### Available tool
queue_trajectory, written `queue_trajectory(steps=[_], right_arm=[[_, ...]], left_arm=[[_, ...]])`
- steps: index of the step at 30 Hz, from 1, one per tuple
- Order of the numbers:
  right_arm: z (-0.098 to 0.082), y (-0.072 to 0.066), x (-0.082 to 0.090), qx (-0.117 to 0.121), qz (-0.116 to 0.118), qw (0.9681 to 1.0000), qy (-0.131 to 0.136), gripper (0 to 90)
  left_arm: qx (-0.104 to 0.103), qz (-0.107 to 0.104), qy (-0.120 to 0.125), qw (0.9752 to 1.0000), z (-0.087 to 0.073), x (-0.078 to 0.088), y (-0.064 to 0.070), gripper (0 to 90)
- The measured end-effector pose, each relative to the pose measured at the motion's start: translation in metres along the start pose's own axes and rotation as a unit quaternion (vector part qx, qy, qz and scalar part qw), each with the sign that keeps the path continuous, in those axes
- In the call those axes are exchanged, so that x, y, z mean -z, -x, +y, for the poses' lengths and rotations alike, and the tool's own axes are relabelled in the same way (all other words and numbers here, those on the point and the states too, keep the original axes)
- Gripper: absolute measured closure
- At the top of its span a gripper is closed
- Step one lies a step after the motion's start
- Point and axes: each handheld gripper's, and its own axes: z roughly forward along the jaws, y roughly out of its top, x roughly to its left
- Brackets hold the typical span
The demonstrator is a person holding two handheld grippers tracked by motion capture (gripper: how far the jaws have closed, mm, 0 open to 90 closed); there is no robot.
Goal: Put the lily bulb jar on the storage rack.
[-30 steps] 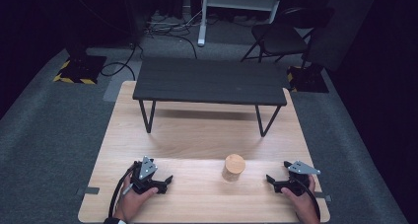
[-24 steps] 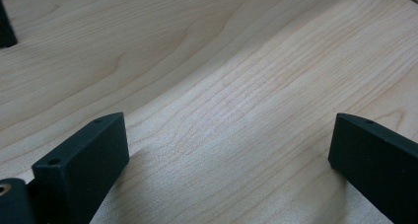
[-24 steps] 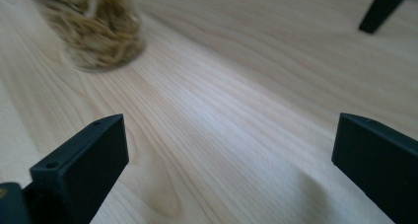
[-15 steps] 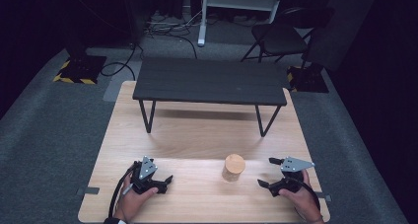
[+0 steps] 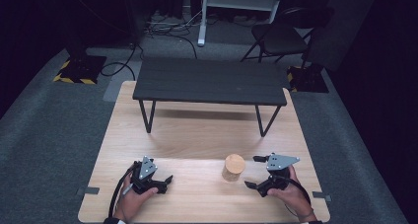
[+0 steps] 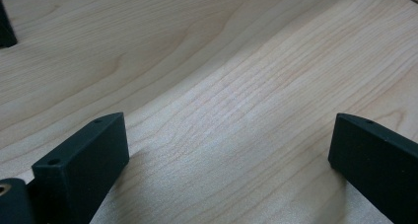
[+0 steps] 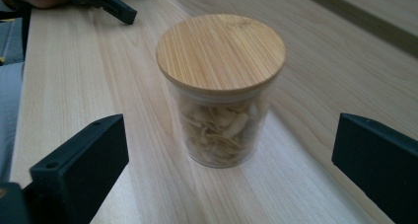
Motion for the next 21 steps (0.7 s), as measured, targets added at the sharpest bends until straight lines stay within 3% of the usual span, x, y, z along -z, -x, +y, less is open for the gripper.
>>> queue_trajectory(steps=[3,21], right_arm=[[0.004,0.003,-0.005,0.003,0.012,0.9999,-0.001,0.2],[0.015,0.002,-0.029,-0.004,0.008,0.9999,-0.009,0.2]], left_arm=[[0.0,0.0,0.0,1.0,0.0,0.0,0.0,1.8],[-0.001,-0.001,0.0,1.0,0.0,0.0,0.0,1.8]])
